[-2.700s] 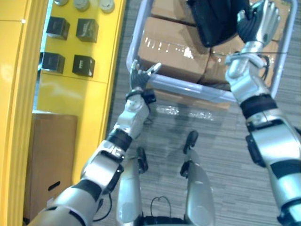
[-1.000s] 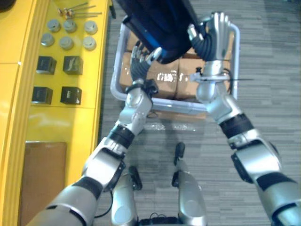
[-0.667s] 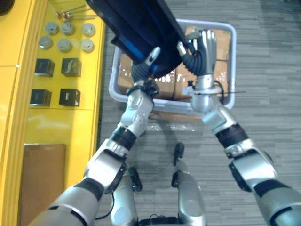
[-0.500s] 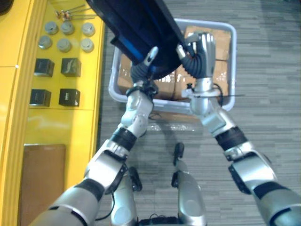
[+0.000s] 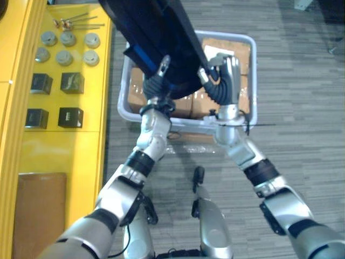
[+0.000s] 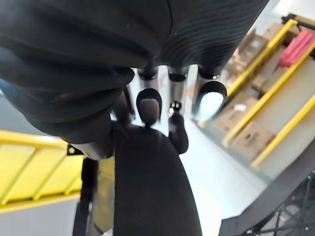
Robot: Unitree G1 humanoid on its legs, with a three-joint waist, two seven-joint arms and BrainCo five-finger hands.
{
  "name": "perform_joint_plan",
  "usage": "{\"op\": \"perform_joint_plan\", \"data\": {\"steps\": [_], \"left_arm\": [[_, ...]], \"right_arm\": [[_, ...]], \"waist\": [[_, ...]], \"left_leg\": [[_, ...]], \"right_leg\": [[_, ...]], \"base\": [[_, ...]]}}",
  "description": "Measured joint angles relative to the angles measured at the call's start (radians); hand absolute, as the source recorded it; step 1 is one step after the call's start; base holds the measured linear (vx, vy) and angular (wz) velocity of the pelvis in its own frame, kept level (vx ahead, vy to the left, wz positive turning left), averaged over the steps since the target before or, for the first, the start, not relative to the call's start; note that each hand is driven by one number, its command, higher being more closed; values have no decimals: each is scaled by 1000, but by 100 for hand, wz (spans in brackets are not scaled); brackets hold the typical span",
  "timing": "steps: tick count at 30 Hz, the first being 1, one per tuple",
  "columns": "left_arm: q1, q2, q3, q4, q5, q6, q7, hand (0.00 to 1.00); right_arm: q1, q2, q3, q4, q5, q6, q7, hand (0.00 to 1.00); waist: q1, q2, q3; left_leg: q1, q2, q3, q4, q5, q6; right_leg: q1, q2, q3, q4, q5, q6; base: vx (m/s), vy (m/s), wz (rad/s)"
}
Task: Walk over and take plastic housings, then place them on the shelf
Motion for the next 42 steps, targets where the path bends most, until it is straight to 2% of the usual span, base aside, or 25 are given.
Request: {"op": "perform_joint_plan", "data": {"steps": [6, 7, 11, 17, 22, 23, 24, 29, 32, 34, 36, 37, 40, 42], "left_arm": [[12, 8, -3, 0, 7, -17, -64, 100], [12, 9, -3, 0, 14, -28, -66, 100], [12, 21, 0, 0, 96, -42, -51, 100], [13, 40, -4, -5, 293, -26, 56, 100], [13, 50, -9, -15, 459, 13, 196, 100], [16, 49, -8, -25, 527, 33, 256, 100], [18, 49, -8, -31, 534, 37, 265, 100], [84, 40, 28, -95, 721, 84, 400, 100], [140, 41, 52, -101, 858, 135, 492, 100], [214, 48, 76, -122, 949, 183, 561, 100], [273, 51, 97, -135, 998, 210, 603, 100], [316, 51, 109, -141, 1025, 221, 620, 100], [409, 55, 138, -172, 1078, 232, 651, 100], [447, 49, 151, -181, 1110, 232, 684, 100]], "right_arm": [[21, -2, -4, -22, 3, -5, -3, 100], [28, -2, -4, -28, 5, -6, -5, 0], [39, -2, 2, -35, 16, -18, -7, 0], [70, -5, 4, -34, 101, -25, 23, 0], [89, -4, 11, -34, 142, -13, 24, 0], [96, -2, 12, -34, 162, -4, 22, 0], [98, -1, 11, -35, 163, -3, 22, 0], [182, 12, -5, -123, 279, 0, 35, 0], [246, 28, -67, -225, 405, -22, 86, 0], [316, 28, -100, -301, 489, -48, 158, 0], [387, 28, -114, -362, 513, -69, 210, 0], [441, 28, -115, -399, 531, -86, 239, 0], [547, 36, -126, -476, 614, -129, 312, 0], [590, 52, -155, -496, 647, -141, 332, 0]], "waist": [[-3, 0, 0], [-4, 0, 0], [-5, 0, 0], [-3, 0, 0], [-3, 0, 0], [-2, 0, 0], [-2, 0, 0], [4, 2, -1], [10, 7, -21], [14, 8, -51], [14, 8, -62], [15, 10, -92], [17, 11, -158], [19, 16, -192]], "left_leg": [[2, -1, 0, -3, 0, 0], [2, -1, 0, -4, 0, 0], [5, -2, 0, -6, 0, 0], [17, -4, 1, -8, 0, 0], [17, -3, 1, -8, 0, 0], [18, -3, 1, -8, 0, 0], [19, -3, 1, -8, 0, 0], [46, -4, 0, -12, 1, -1], [56, -5, 2, -18, 1, -1], [69, -5, 3, -28, 3, -5], [108, -5, 3, -44, 5, -8], [119, -6, 3, -56, 7, -11], [155, -10, 7, -97, 17, -22], [172, -10, 13, -117, 23, -26]], "right_leg": [[0, 0, 0, 0, 0, 0], [1, -1, 0, 0, 0, 1], [3, -1, 0, -1, 0, 1], [14, -2, 0, -3, 1, 1], [14, -2, 0, -3, 1, 1], [15, -2, 0, -3, 1, 1], [16, -2, 0, -3, 1, 1], [42, 0, 0, -4, 1, 1], [49, -1, 0, -4, -1, 0], [57, 0, 0, -5, -3, -1], [90, 3, 0, -5, -13, 2], [97, 3, -1, -5, -24, 4], [113, 5, -3, -6, -47, 3], [118, 7, -2, -6, -53, 0]], "base": [[-53, 82, 0], [-47, 82, 0], [-53, 89, 1], [-57, 83, 0], [-65, 78, 0], [-41, 60, 1], [-46, 76, 1], [-33, 83, 0], [-57, 70, -1], [-46, 55, -2], [-18, 41, 0], [-7, 33, 0], [25, 0, 0], [50, -8, -4]]}}
